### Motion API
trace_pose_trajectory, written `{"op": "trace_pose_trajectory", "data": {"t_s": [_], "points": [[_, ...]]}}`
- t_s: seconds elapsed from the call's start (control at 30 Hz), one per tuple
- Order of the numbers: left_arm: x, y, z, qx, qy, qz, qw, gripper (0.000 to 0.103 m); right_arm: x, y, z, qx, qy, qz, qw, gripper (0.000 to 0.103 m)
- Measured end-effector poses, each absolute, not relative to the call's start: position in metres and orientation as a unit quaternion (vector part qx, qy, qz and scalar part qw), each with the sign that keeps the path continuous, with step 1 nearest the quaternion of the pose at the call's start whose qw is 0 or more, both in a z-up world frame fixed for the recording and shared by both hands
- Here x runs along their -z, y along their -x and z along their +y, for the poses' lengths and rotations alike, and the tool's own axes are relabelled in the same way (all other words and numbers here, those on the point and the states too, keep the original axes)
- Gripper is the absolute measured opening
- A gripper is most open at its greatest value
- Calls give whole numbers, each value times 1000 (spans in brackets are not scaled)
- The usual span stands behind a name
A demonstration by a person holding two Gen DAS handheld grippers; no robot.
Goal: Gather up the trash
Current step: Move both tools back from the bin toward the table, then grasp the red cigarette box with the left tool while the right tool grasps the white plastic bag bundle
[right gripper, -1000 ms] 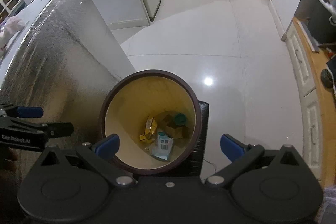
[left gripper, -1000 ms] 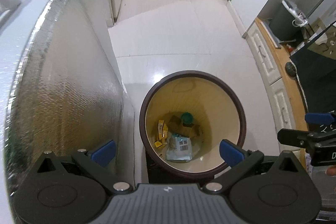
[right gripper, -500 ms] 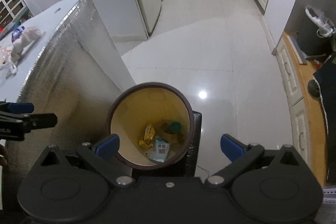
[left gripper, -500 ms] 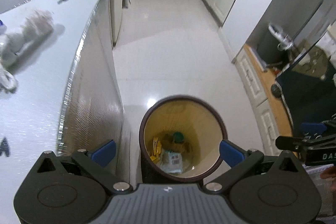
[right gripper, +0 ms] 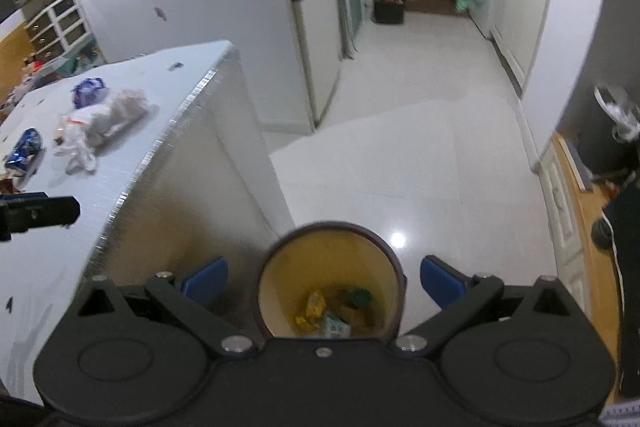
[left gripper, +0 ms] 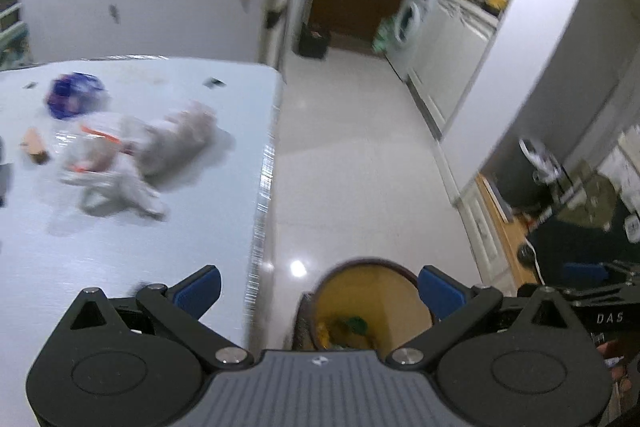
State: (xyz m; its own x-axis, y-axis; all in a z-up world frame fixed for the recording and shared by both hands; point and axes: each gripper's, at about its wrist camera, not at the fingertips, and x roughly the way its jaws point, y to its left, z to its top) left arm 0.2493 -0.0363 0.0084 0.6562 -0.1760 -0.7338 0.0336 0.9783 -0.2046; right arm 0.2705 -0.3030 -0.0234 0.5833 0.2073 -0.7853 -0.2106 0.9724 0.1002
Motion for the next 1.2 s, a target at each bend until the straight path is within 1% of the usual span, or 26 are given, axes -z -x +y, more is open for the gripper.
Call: {"op": "trace_pose_trajectory", "data": {"t_s": [0.3,0.67,0.97,1.2], "points": [[-35,-224,53,-28,117,361,925,103,-2,-278,-229,-173,28,399,900,103],[-44,-216,160,-119,126,331,928,103,-15,-308,-132,-224,44,366,902,103],[-36,-244,250,-170,125,325,922,103,-12,-331,-58,-243,50,363,898,103],[-6,-289,311,-219,118,365,897,103,-4,-338,-20,-247,65,372,892,103]]}}
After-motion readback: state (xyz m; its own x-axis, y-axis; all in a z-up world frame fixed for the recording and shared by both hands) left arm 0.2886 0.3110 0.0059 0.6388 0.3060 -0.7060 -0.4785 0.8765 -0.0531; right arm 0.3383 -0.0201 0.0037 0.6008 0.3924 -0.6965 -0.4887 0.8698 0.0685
